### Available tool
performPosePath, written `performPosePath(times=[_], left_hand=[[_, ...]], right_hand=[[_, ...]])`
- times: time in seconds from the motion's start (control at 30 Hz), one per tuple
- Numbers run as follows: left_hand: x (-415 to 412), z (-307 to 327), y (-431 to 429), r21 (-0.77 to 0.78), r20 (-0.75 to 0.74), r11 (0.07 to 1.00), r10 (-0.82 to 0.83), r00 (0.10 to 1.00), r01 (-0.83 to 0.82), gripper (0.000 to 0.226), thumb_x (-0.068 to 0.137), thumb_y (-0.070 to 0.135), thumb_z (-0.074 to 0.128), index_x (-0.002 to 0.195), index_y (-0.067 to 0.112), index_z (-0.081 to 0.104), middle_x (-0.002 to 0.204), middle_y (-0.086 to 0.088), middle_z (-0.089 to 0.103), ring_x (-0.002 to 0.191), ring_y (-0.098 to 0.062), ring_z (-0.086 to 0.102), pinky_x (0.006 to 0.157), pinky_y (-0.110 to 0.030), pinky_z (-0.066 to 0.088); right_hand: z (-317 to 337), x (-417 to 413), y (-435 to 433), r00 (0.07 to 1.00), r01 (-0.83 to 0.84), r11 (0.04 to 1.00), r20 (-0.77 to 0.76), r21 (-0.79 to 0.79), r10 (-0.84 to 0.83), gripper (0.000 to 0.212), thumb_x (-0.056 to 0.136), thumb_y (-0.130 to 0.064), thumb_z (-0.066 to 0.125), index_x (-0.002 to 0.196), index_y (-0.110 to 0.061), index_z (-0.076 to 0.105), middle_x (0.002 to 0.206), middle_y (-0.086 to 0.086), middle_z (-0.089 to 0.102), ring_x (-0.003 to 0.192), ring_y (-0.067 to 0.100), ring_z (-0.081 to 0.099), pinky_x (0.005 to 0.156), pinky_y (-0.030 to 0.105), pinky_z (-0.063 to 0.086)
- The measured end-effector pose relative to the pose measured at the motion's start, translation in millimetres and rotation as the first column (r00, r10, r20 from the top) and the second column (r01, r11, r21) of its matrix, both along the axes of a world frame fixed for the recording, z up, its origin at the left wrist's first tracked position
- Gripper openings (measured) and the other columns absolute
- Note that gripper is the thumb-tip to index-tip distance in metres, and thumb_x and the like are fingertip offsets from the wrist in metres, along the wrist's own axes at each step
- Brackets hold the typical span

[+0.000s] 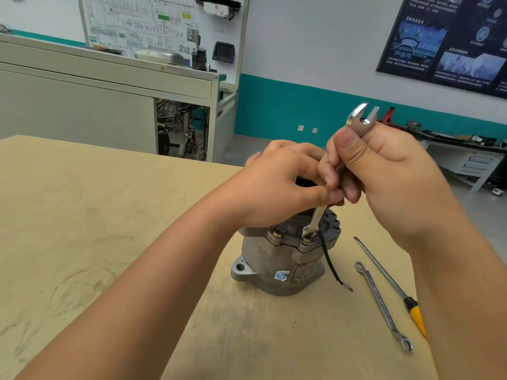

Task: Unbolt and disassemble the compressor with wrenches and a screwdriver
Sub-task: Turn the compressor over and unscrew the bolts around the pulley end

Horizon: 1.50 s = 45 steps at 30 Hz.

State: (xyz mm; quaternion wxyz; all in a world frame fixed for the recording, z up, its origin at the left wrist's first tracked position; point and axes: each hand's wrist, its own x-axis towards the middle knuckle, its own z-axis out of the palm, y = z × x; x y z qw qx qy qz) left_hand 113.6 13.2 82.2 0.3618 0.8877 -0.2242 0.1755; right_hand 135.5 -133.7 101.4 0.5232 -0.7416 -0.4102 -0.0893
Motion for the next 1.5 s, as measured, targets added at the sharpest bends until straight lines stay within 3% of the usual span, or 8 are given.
performPosePath(times=[0.27,0.5,0.67,0.77,0.83,1.13,1.3,1.5], left_hand=[[3.3,-1.1,2.9,0.012,0.036,0.999,-0.052,0.998,0.051,0.013,0.065,0.053,0.059,0.075,0.058,0.053,0.089,0.044,0.049,0.12,-0.007,0.033,0.11,-0.046,0.023],[8.8,-8.2,-5.6,-0.003,0.186,0.999,0.043,0.982,-0.043,0.056,0.057,0.058,0.057,0.09,0.018,0.077,0.097,0.034,0.049,0.111,-0.009,0.029,0.106,-0.047,0.022],[8.6,-11.1,-15.1,-0.049,0.213,0.99,0.137,0.967,-0.129,0.014,0.061,0.049,0.074,0.068,0.038,0.069,0.091,0.034,0.047,0.104,-0.004,0.027,0.095,-0.029,0.015],[8.6,-12.3,-18.1,-0.055,0.211,0.987,0.162,0.964,-0.154,0.028,0.067,0.041,0.078,0.056,0.049,0.053,0.083,0.032,0.046,0.102,-0.003,0.026,0.091,-0.026,0.014],[7.7,-10.6,-18.0,-0.047,0.223,0.988,0.152,0.963,-0.145,0.01,0.068,0.044,0.076,0.065,0.041,0.067,0.092,0.031,0.05,0.106,-0.004,0.027,0.096,-0.028,0.014],[2.0,-3.7,-14.6,-0.068,0.27,0.986,0.168,0.948,-0.155,0.026,0.065,0.049,0.072,0.078,0.026,0.077,0.095,0.029,0.052,0.108,-0.004,0.027,0.104,-0.041,0.019],[4.6,-4.9,-13.1,-0.019,0.251,0.98,0.195,0.948,-0.197,0.014,0.067,0.048,0.073,0.073,0.036,0.072,0.102,0.027,0.052,0.112,-0.006,0.026,0.094,-0.024,0.01],[7.4,-7.1,-11.7,-0.01,0.217,0.982,0.185,0.959,-0.187,0.021,0.066,0.048,0.073,0.076,0.03,0.076,0.098,0.029,0.05,0.112,-0.005,0.026,0.092,-0.023,0.011]], right_hand=[[-4.9,4.1,-1.3,0.983,-0.158,0.986,-0.086,0.057,0.162,0.042,0.087,-0.047,0.038,0.069,-0.009,0.043,0.054,0.0,0.043,0.048,0.006,0.037,0.047,0.011,0.034],[-8.9,9.3,-5.4,0.976,-0.199,0.976,-0.074,0.088,0.205,0.042,0.087,-0.053,0.029,0.074,-0.018,0.047,0.05,-0.006,0.039,0.048,0.012,0.035,0.053,0.022,0.036],[-9.4,7.1,-1.8,0.991,-0.118,0.989,-0.058,0.084,0.123,0.044,0.089,-0.054,0.032,0.078,-0.013,0.046,0.048,-0.003,0.04,0.043,0.014,0.038,0.046,0.027,0.036],[-9.2,6.9,0.1,1.0,-0.027,0.999,-0.011,0.018,0.027,0.045,0.089,-0.054,0.034,0.079,-0.012,0.047,0.048,0.0,0.045,0.044,0.014,0.04,0.043,0.023,0.036],[-8.5,5.2,-1.4,0.999,-0.046,0.996,-0.012,0.082,0.047,0.039,0.089,-0.049,0.033,0.079,-0.013,0.046,0.049,0.0,0.045,0.043,0.012,0.039,0.041,0.017,0.035],[-5.6,4.5,-3.7,0.994,-0.102,0.971,0.053,0.214,0.093,0.038,0.094,-0.044,0.03,0.075,-0.015,0.043,0.049,0.002,0.046,0.041,0.008,0.041,0.044,0.011,0.035],[-12.3,9.4,-1.5,0.996,-0.087,0.977,0.052,0.197,0.078,0.037,0.089,-0.051,0.034,0.071,-0.021,0.046,0.05,-0.001,0.05,0.043,0.009,0.043,0.046,0.011,0.035],[-14.5,10.7,-2.2,0.999,-0.047,0.981,0.035,0.187,0.041,0.038,0.087,-0.056,0.035,0.069,-0.025,0.047,0.051,0.001,0.052,0.045,0.008,0.045,0.047,0.01,0.035]])
